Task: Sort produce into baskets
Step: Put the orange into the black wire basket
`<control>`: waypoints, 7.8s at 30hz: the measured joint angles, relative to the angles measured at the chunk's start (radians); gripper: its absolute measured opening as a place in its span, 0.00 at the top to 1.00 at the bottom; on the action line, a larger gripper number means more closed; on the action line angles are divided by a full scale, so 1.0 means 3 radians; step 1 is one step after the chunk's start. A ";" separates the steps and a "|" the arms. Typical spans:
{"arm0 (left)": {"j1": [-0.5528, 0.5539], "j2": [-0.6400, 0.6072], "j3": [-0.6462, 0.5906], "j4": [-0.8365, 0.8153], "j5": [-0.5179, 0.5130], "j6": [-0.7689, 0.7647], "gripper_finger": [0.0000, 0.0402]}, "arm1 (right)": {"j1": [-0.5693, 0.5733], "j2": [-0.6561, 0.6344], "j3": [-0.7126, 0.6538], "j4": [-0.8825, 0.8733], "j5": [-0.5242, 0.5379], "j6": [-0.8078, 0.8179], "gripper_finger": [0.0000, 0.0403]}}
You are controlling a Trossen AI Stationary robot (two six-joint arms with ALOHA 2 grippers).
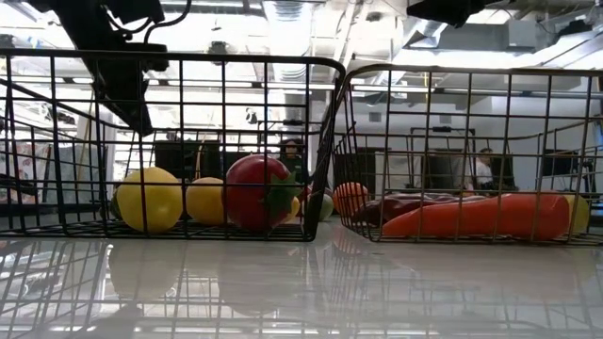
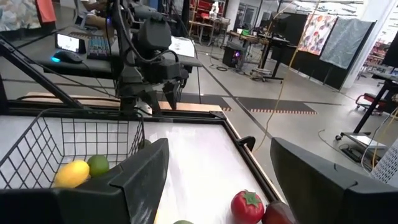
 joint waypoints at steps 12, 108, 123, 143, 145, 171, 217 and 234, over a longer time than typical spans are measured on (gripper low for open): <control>0.0470 0.0857 0.0042 0.0077 0.0971 0.0655 0.51 | 0.0000 0.0000 -0.0001 0.0163 -0.0003 -0.0029 0.23; 0.0542 0.2521 0.1061 -0.0073 0.1699 0.4534 0.53 | 0.0000 0.0002 -0.0001 0.0043 -0.0009 -0.0040 0.23; 0.0774 0.2521 0.1511 0.0351 0.1998 0.3984 0.53 | -0.0004 0.0175 -0.0003 0.0107 -0.0005 -0.0068 0.23; 0.0758 0.2371 0.1554 0.2206 0.2632 0.2234 0.53 | -0.0979 0.1794 0.0293 0.0607 -0.0686 0.0280 0.23; 0.0680 0.2371 0.1554 0.2307 0.2665 0.2221 0.53 | -0.1060 0.2053 0.0452 0.0470 -0.0791 0.0282 0.23; 0.0482 0.1170 -0.0024 0.4503 0.1767 0.1675 0.53 | -0.1806 0.3066 0.1222 -0.0266 -0.0883 -0.0194 0.02; 0.0461 0.0016 -0.0095 0.2697 0.0815 0.1145 0.53 | -0.1637 0.3494 0.1195 -0.0422 -0.0896 -0.0006 0.14; 0.0461 0.0059 -0.0095 0.2582 0.0613 0.1257 0.53 | -0.0385 0.2636 0.1210 0.0099 -0.1288 0.0191 0.13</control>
